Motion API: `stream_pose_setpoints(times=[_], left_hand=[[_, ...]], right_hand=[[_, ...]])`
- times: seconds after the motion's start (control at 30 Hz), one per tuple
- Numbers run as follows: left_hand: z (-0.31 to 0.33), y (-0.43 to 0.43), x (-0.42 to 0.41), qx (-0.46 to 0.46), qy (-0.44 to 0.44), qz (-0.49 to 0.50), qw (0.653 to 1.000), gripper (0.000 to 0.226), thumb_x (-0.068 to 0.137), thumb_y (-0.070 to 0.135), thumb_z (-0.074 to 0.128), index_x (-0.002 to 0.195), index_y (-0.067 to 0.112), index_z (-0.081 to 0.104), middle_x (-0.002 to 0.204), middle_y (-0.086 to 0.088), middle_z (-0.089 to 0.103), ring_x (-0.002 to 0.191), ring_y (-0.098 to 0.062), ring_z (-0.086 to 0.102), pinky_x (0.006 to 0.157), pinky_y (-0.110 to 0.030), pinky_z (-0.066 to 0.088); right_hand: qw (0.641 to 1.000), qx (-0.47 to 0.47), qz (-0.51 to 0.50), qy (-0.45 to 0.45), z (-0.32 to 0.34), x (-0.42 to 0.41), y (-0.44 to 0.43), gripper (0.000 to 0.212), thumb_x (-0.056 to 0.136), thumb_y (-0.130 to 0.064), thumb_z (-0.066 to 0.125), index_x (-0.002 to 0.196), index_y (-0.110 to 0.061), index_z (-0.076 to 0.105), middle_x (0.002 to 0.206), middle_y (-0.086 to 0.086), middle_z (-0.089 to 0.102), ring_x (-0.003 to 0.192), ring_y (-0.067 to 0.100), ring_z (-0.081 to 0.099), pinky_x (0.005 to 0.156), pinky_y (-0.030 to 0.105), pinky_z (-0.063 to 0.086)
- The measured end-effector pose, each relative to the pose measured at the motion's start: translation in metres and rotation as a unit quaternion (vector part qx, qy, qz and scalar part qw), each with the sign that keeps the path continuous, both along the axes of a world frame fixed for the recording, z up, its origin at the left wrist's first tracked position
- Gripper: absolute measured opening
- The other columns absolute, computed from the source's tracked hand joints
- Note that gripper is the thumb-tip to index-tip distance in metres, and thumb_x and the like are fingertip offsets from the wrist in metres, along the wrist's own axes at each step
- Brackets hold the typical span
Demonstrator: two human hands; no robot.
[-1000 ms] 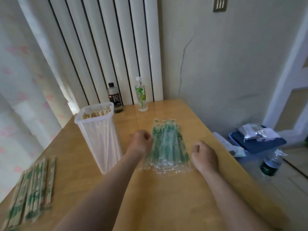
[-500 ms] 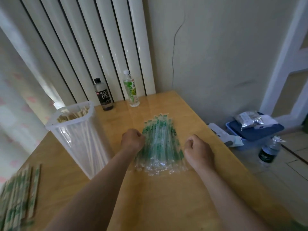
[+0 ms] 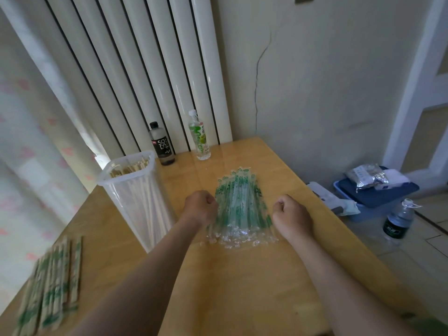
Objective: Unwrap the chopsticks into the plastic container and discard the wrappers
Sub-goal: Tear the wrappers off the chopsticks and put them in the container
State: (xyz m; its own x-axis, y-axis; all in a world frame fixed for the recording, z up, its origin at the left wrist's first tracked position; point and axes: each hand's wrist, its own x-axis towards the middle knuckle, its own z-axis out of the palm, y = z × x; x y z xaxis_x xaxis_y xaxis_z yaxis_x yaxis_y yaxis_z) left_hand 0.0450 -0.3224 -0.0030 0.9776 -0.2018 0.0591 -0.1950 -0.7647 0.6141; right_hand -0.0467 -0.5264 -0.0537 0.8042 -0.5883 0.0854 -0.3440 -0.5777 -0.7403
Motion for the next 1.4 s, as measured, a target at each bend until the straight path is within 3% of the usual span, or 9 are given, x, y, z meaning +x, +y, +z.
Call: stream_pose_setpoints(times=[0.17,0.3,0.63,0.8,0.9,1.0,1.13,1.23,1.4], left_hand=[[0.012,0.015,-0.03,0.039,-0.073,-0.075,0.994,0.02,0.098,0.016,0.052,0.099,0.011,0.071,0.093,0.001,0.067,0.088,-0.016,0.06,0.072,-0.024,0.043],[0.02,0.042,-0.053,0.051,-0.115,-0.108,0.986,0.021,0.1,0.02,0.051,0.104,0.013,0.071,0.093,0.002,0.068,0.089,-0.017,0.064,0.075,-0.025,0.048],[0.008,0.183,-0.096,0.045,-0.119,-0.01,0.992,0.016,0.093,0.018,0.056,0.094,0.013,0.072,0.085,-0.005,0.072,0.082,-0.024,0.065,0.072,-0.031,0.051],[-0.013,0.271,-0.113,0.084,-0.128,0.073,0.985,0.015,0.092,0.021,0.057,0.095,0.014,0.07,0.092,-0.003,0.063,0.086,-0.027,0.062,0.076,-0.036,0.051],[-0.032,0.311,-0.123,0.126,-0.134,0.146,0.972,0.024,0.091,0.031,0.06,0.109,0.019,0.071,0.112,-0.005,0.063,0.101,-0.03,0.061,0.086,-0.036,0.047],[-0.048,0.337,-0.131,0.172,-0.115,0.185,0.961,0.036,0.094,0.043,0.051,0.121,0.025,0.064,0.131,-0.001,0.056,0.117,-0.026,0.054,0.101,-0.039,0.04],[-0.066,0.351,-0.134,0.151,-0.109,0.201,0.962,0.038,0.095,0.046,0.045,0.125,0.028,0.059,0.139,0.0,0.052,0.125,-0.025,0.05,0.107,-0.041,0.034],[-0.072,0.352,-0.131,0.148,-0.116,0.199,0.962,0.039,0.094,0.046,0.043,0.125,0.027,0.058,0.137,0.001,0.053,0.123,-0.022,0.05,0.106,-0.039,0.034],[-0.076,0.353,-0.129,0.139,-0.123,0.199,0.962,0.051,0.089,0.05,0.036,0.126,0.023,0.059,0.133,-0.001,0.055,0.121,-0.022,0.052,0.102,-0.039,0.036]], right_hand=[[0.999,0.041,0.022,-0.018,0.022,-0.011,0.01,0.019,0.097,-0.016,0.047,0.086,-0.024,0.06,0.086,-0.007,0.065,0.076,0.021,0.063,0.068,0.036,0.053],[0.994,0.016,0.078,-0.076,0.051,-0.02,0.044,0.019,0.096,-0.021,0.051,0.081,-0.023,0.063,0.077,-0.007,0.066,0.073,0.02,0.064,0.067,0.037,0.054],[0.956,0.032,0.273,-0.1,0.059,-0.024,0.206,0.025,0.09,-0.019,0.054,0.068,-0.009,0.06,0.056,0.003,0.055,0.054,0.014,0.049,0.052,0.029,0.034],[0.934,-0.005,0.352,-0.062,0.049,-0.017,0.289,0.028,0.094,-0.02,0.053,0.068,-0.012,0.062,0.055,-0.004,0.054,0.059,0.015,0.053,0.055,0.031,0.036],[0.923,-0.014,0.385,-0.015,0.039,-0.01,0.329,0.028,0.098,-0.021,0.049,0.079,-0.014,0.068,0.074,-0.001,0.067,0.075,0.019,0.064,0.065,0.034,0.05],[0.918,-0.023,0.395,0.026,0.028,-0.003,0.361,0.023,0.1,-0.019,0.048,0.093,-0.019,0.069,0.092,-0.004,0.067,0.087,0.017,0.064,0.073,0.035,0.051],[0.924,-0.042,0.375,0.053,0.017,0.008,0.388,0.02,0.098,-0.019,0.048,0.095,-0.017,0.067,0.095,-0.002,0.063,0.092,0.021,0.062,0.085,0.04,0.057],[0.928,-0.057,0.358,0.088,0.013,0.016,0.4,0.014,0.095,-0.03,0.053,0.088,-0.021,0.062,0.09,-0.001,0.064,0.082,0.021,0.062,0.075,0.039,0.057],[0.909,-0.151,0.355,0.159,0.015,0.022,0.416,0.028,0.086,-0.053,0.06,0.087,-0.025,0.058,0.09,-0.003,0.065,0.079,0.023,0.062,0.065,0.033,0.047]])
